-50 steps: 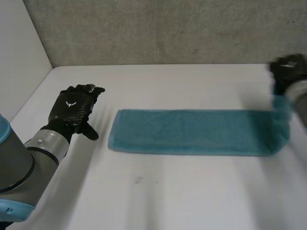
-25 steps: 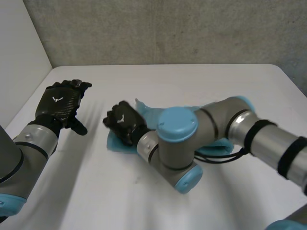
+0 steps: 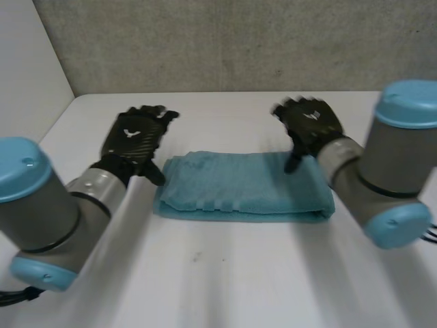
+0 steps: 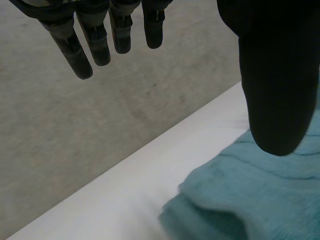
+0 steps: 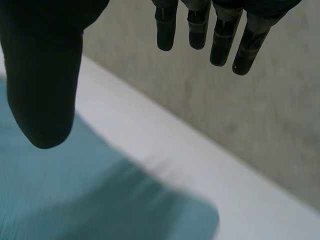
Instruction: Fold the laundry
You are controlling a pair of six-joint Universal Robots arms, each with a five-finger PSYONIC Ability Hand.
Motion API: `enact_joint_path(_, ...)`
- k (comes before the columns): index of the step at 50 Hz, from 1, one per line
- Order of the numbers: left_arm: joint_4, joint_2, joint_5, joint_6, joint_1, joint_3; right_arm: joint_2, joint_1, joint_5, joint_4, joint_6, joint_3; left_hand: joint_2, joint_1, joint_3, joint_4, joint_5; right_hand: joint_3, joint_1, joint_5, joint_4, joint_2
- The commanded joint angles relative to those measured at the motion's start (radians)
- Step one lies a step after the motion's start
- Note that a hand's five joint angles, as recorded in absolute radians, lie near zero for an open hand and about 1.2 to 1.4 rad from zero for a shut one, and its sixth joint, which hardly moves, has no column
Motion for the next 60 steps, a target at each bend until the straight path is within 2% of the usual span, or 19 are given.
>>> enact_joint_path(1,-0.01,-0.173,-0.005,0.009,-0.086,0.158,-0.035,-0.15,-0.114,0.006,-0.002,0.202,-0.008,-0.003,-0.022,-0.011,-0.025,0.202,0.214,0.183,0.188,0.198)
enact_joint_path(3,-0.015,-0.204,-0.007,0.009,-0.088,0.184,-0.033,-0.192,-0.17,-0.046,0.0,0.272,-0.005,0.0,-0.019,-0.008,-0.022,0.24,0.252,0.221,0.226,0.236)
enact_joint_path(5,-0.019,-0.227,-0.007,0.009,-0.091,0.201,-0.032,-0.203,-0.18,-0.08,0.0,0.303,-0.005,0.0,-0.019,-0.008,-0.022,0.252,0.264,0.233,0.238,0.247)
enact_joint_path(13,-0.022,-0.244,-0.016,0.008,-0.091,0.203,-0.021,-0.225,-0.191,-0.201,-0.006,0.38,-0.005,0.0,-0.019,-0.008,-0.022,0.39,0.402,0.371,0.376,0.385)
enact_joint_path(17,-0.024,-0.224,-0.068,0.006,-0.086,0.184,-0.004,-0.245,-0.19,-0.203,-0.01,0.38,-0.008,-0.003,-0.022,-0.011,-0.025,0.466,0.479,0.447,0.452,0.462)
enact_joint_path(19,-0.024,-0.206,-0.089,0.006,-0.085,0.175,0.033,-0.262,-0.191,-0.214,-0.011,0.369,-0.011,-0.006,-0.024,-0.014,-0.028,0.82,0.832,0.801,0.806,0.815)
enact_joint_path(20,-0.024,-0.186,-0.106,0.002,-0.083,0.161,0.033,-0.262,-0.191,-0.214,-0.011,0.369,-0.011,-0.006,-0.025,-0.014,-0.028,0.822,0.834,0.802,0.807,0.817)
enact_joint_path(21,-0.024,-0.186,-0.107,0.001,-0.083,0.161,0.043,-0.274,-0.193,-0.215,-0.017,0.362,-0.011,-0.006,-0.025,-0.014,-0.028,1.025,1.037,1.006,1.011,1.021)
enact_joint_path(22,-0.024,-0.166,-0.116,0.0,-0.079,0.146,0.043,-0.274,-0.193,-0.215,-0.017,0.362,-0.011,-0.006,-0.025,-0.014,-0.028,1.027,1.039,1.008,1.013,1.023)
enact_joint_path(23,-0.024,-0.146,-0.122,0.0,-0.076,0.128,0.049,-0.286,-0.187,-0.214,-0.019,0.353,-0.014,-0.009,-0.027,-0.017,-0.031,1.174,1.187,1.155,1.16,1.17)
enact_joint_path(36,-0.024,0.021,-0.114,0.0,0.0,-0.024,0.034,-0.317,-0.116,-0.186,-0.14,0.231,-0.017,-0.012,-0.03,-0.02,-0.034,1.176,1.188,1.157,1.162,1.171)
enact_joint_path(39,-0.024,0.046,-0.116,0.0,0.023,-0.04,-0.001,-0.242,-0.076,-0.166,-0.16,0.167,-0.02,-0.014,-0.033,-0.023,-0.037,1.176,1.188,1.157,1.162,1.171)
enact_joint_path(41,-0.024,0.053,-0.116,0.0,0.03,-0.046,-0.021,-0.089,-0.061,-0.149,-0.163,0.078,-0.02,-0.014,-0.033,-0.023,-0.037,1.176,1.188,1.157,1.162,1.171)
enact_joint_path(44,-0.024,0.066,-0.116,-0.003,0.038,-0.052,-0.009,-0.016,-0.062,-0.145,-0.16,0.033,-0.023,-0.017,-0.036,-0.025,-0.04,1.176,1.188,1.157,1.162,1.171)
enact_joint_path(46,-0.024,0.069,-0.119,-0.003,0.041,-0.052,0.045,0.098,-0.073,-0.146,-0.174,-0.018,-0.026,-0.02,-0.039,-0.028,-0.043,1.176,1.188,1.157,1.162,1.171)
enact_joint_path(47,-0.024,0.073,-0.122,-0.005,0.046,-0.052,0.045,0.099,-0.073,-0.146,-0.174,-0.019,-0.026,-0.02,-0.039,-0.028,-0.043,1.176,1.188,1.157,1.162,1.171)
enact_joint_path(52,-0.022,0.082,-0.125,-0.008,0.049,-0.052,0.189,0.309,-0.107,-0.157,-0.197,-0.082,-0.026,-0.02,-0.039,-0.028,-0.043,1.176,1.188,1.157,1.162,1.171)
enact_joint_path(55,-0.022,0.082,-0.125,-0.014,0.047,-0.05,0.249,0.359,-0.13,-0.145,-0.213,-0.086,-0.026,-0.02,-0.039,-0.028,-0.043,1.176,1.188,1.157,1.162,1.171)
enact_joint_path(60,-0.022,0.079,-0.123,-0.04,0.043,-0.034,0.289,0.366,-0.121,-0.14,-0.229,-0.095,-0.026,-0.02,-0.039,-0.028,-0.043,1.176,1.188,1.157,1.162,1.171)
